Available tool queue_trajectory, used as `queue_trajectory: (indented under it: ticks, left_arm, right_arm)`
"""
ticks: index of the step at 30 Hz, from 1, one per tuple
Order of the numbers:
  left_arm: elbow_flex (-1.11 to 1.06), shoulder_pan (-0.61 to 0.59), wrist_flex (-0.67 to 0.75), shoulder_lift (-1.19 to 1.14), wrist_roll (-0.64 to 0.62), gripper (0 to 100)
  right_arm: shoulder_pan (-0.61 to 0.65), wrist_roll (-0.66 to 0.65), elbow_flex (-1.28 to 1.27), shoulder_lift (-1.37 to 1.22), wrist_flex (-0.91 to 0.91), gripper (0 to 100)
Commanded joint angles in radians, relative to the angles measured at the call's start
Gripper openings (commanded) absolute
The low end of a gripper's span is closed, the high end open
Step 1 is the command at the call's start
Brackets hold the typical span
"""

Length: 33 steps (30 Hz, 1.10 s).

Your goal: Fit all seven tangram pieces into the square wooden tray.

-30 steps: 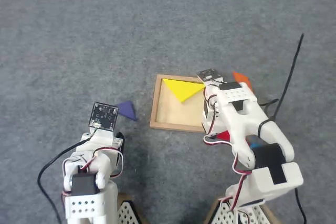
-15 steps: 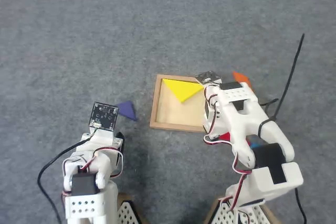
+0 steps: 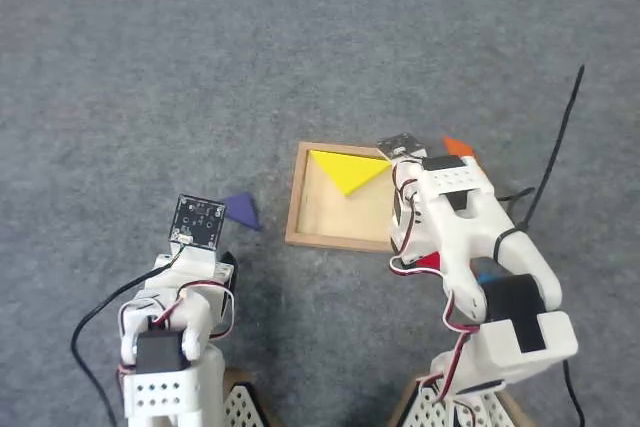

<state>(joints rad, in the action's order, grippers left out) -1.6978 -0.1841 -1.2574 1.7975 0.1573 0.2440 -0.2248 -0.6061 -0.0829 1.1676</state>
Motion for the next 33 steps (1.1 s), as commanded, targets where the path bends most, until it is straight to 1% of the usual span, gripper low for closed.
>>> queue_trajectory:
  ticks: [1,5,8,13,17,21,27,30,33]
  left_arm:
    - [0.015,-0.006,-0.005,0.02,-0.009,14]
    - [0.015,-0.006,-0.005,0.02,-0.009,14]
    - [0.015,-0.006,-0.005,0.02,-0.009,14]
    - [0.015,-0.006,-0.005,0.02,-0.009,14]
    - [0.015,-0.006,-0.005,0.02,-0.009,14]
    - [0.015,-0.006,-0.005,0.02,-0.009,14]
    - [0.015,-0.006,-0.005,0.02,-0.009,14]
    - [0.015,-0.006,-0.005,0.02,-0.009,14]
    - [0.015,-0.006,-0.005,0.02,-0.009,14]
  right_arm:
    - [-0.005,-0.009,0.035,0.024,0.001,16.0]
    - [-0.005,-0.006,0.041,0.077,0.005,15.9]
    - [0.004,-0.006,0.043,0.17,0.053,16.2]
    - [0.071,0.003,0.04,0.28,0.108,16.2]
    - [0.125,0.043,0.069,0.292,0.113,16.2]
    - [0.16,0.057,0.178,0.237,0.117,16.2]
    - [0.228,0.16,0.462,0.021,0.209,16.2]
    - [0.255,0.229,0.575,-0.094,0.217,16.2]
    - [0.272,0.338,0.658,-0.191,0.216,16.2]
